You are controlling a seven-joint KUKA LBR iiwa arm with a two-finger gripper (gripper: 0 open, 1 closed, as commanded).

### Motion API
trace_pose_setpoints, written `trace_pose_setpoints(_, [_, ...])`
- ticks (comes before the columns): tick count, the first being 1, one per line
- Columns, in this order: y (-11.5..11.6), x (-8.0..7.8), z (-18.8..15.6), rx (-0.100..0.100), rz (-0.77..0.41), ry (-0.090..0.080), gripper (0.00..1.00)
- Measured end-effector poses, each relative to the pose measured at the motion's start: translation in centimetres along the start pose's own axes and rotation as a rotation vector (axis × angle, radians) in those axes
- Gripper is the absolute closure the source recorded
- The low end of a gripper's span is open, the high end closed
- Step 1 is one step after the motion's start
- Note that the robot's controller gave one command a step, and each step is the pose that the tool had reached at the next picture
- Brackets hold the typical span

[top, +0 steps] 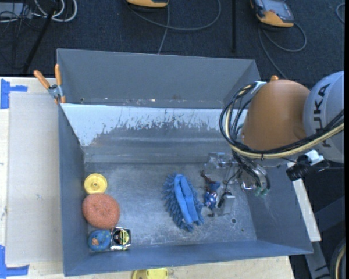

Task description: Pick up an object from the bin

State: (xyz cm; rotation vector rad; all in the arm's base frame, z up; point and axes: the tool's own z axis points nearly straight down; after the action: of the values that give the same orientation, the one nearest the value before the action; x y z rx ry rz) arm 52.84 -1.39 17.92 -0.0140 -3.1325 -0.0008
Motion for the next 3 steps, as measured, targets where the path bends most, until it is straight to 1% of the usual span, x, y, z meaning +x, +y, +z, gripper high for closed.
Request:
trace_pose_setpoints(1, [0.0,-0.1,-0.5,0.0,0.0,-0.008,0.0])
trace_pose_setpoints(2, [-0.1,0.8,1.8,0.0,0.059,-0.018,0.0])
trace_pose_setpoints(3, [2.2,2.9,7.3,-0.001,0.297,-0.01,0.0])
